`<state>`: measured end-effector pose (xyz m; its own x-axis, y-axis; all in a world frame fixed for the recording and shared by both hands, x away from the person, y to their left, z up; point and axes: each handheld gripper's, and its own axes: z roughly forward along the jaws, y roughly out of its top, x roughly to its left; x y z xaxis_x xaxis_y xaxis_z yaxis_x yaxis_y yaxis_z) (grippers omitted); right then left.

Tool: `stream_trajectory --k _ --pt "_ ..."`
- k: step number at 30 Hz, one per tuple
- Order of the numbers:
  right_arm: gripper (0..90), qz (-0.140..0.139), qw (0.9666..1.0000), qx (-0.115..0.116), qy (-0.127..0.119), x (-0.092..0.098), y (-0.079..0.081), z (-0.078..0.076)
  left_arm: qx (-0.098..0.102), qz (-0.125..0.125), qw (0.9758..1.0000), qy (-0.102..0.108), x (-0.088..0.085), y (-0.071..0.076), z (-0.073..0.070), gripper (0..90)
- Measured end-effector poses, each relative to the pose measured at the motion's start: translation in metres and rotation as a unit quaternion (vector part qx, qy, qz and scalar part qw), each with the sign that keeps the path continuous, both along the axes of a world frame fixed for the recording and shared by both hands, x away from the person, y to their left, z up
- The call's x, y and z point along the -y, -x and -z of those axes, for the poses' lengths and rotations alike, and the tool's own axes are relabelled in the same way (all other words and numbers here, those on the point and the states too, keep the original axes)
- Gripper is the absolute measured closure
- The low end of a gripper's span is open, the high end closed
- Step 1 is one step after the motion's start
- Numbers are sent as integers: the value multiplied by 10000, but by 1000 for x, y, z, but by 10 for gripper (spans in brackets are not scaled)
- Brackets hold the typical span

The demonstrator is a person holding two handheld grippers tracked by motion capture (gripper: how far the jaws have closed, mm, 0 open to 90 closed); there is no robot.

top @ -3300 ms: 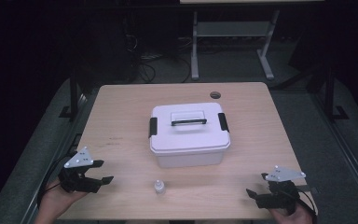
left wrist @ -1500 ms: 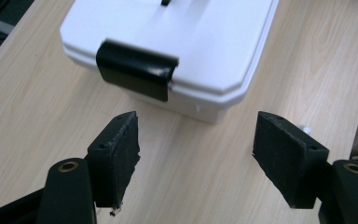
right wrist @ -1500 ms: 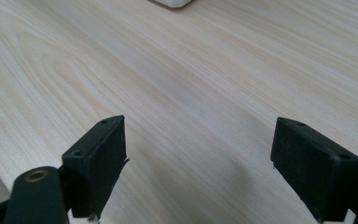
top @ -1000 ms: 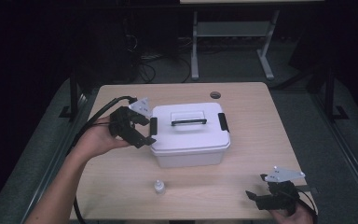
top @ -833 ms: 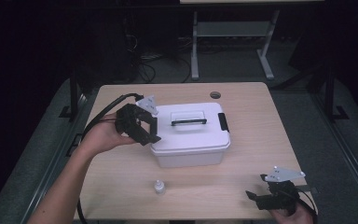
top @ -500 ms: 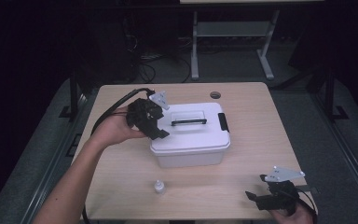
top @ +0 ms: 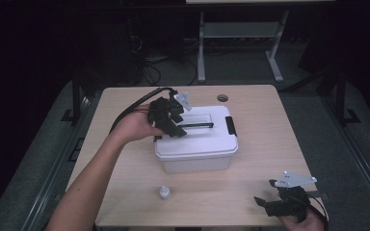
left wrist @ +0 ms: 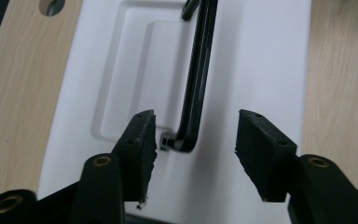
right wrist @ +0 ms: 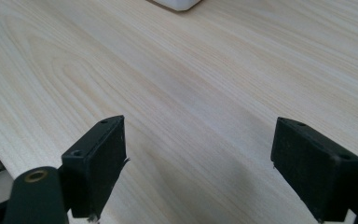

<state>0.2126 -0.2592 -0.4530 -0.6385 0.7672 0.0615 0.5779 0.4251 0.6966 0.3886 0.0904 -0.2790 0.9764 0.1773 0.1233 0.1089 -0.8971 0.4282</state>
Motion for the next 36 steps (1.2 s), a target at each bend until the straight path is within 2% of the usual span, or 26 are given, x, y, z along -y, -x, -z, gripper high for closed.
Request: stream_trajectory --k 2,7,9,11,13,16,19,21,22,26,31,36 --pt "174 -13 10000 3 -25 1 0 0 -33 44 10000 -21 5 -2 2 527" --pt "174 26 10000 5 -31 3 1 0 -269 133 9995 -2 17 -10 6 626" --pt "175 10 10000 45 -13 4 1 -1 -288 199 9994 21 20 -13 8 679" --pt "175 44 10000 53 -37 4 2 -1 -324 206 9992 -94 23 -16 9 676" --pt "175 42 10000 39 -53 4 2 -1 -307 280 9990 -184 27 -17 10 636" --pt "175 -18 10000 -59 -53 3 2 1 -314 334 9987 -236 32 -18 11 649" --pt "175 -20 10000 -82 -51 2 1 1 -178 445 9985 -261 35 -19 10 738" --pt "175 -16 10000 -63 -68 3 2 1 -206 497 9982 -278 37 -20 11 778" --pt "175 -3 9999 -59 -83 4 2 0 -110 553 9980 -276 37 -19 11 806" --pt "176 20 9999 -76 -84 3 3 2 25 656 9976 -204 35 -20 10 827" --pt "175 30 10000 -25 -86 3 4 1 -91 781 9969 -53 32 -23 10 837" --pt "175 35 9999 -66 -70 3 4 2 -260 902 9955 93 28 -26 10 839"
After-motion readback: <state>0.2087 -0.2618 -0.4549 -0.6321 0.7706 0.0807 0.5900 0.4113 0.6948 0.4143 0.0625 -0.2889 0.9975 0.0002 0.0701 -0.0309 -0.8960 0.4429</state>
